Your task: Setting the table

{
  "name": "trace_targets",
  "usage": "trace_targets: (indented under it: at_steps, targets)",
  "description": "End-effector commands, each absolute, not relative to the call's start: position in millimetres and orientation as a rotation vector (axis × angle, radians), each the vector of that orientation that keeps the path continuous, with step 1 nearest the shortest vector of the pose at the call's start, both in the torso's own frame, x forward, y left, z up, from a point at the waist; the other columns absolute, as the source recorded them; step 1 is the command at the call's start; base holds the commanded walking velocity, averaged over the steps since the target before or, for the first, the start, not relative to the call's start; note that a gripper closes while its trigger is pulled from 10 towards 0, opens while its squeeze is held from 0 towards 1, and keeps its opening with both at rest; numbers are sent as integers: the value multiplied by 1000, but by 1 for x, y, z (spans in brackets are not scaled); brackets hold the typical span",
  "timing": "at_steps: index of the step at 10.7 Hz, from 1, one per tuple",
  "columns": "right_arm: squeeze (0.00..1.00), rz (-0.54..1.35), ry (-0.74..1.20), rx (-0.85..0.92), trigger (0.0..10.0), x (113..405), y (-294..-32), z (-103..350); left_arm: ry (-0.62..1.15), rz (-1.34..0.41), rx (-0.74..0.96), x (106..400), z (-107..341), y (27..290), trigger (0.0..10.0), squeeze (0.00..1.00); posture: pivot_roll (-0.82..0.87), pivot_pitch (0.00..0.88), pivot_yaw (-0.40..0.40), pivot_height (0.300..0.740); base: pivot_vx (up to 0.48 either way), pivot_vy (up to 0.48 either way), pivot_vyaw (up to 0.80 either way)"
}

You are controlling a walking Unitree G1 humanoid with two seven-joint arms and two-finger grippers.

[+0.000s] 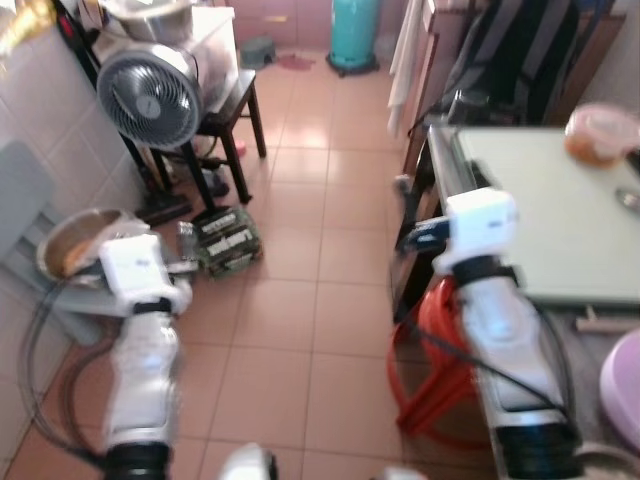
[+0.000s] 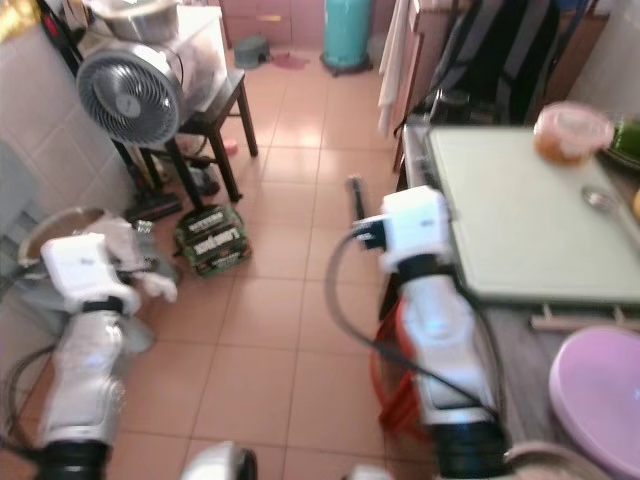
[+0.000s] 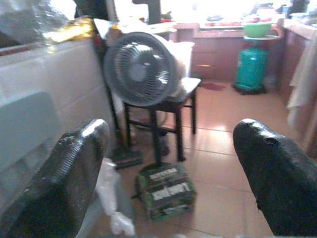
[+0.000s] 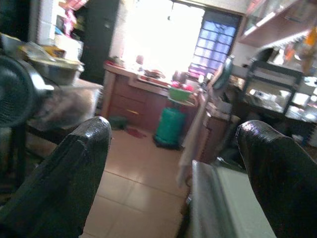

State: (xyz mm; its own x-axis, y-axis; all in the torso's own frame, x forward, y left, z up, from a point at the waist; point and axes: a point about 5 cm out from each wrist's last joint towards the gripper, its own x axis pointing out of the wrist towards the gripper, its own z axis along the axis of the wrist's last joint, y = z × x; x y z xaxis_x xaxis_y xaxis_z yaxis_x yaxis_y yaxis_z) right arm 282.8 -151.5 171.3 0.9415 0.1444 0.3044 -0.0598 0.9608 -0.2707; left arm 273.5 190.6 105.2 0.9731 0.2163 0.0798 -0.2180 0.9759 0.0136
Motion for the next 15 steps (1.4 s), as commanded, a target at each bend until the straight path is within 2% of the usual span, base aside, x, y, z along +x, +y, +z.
trace_targets:
  at_steps: [1, 5, 6, 11, 15]
  targets:
    - [0, 111, -332, -254, 10000, 284, -150, 173, -88, 229, 40, 274, 108, 195, 10000, 0, -41, 59, 10, 740, 0, 0, 0]
    - [0, 109, -334, -240, 10000, 285, -149, 173, -85, 216, 28, 275, 107, 195, 10000, 0, -38, 59, 13, 740, 0, 0, 0]
    - [0, 102, -323, -225, 10000, 285, -150, 171, -84, 190, 21, 275, 107, 193, 10000, 0, -39, 62, 14, 740, 0, 480, 0]
    - [0, 90, -275, -212, 10000, 283, -154, 160, -84, 129, 42, 274, 104, 189, 10000, 0, -38, 70, 13, 740, 0, 468, -718]
    - [0, 113, -259, -191, 10000, 280, -152, 153, -80, 138, 51, 272, 103, 189, 10000, 0, -37, 72, 18, 740, 224, 388, 0]
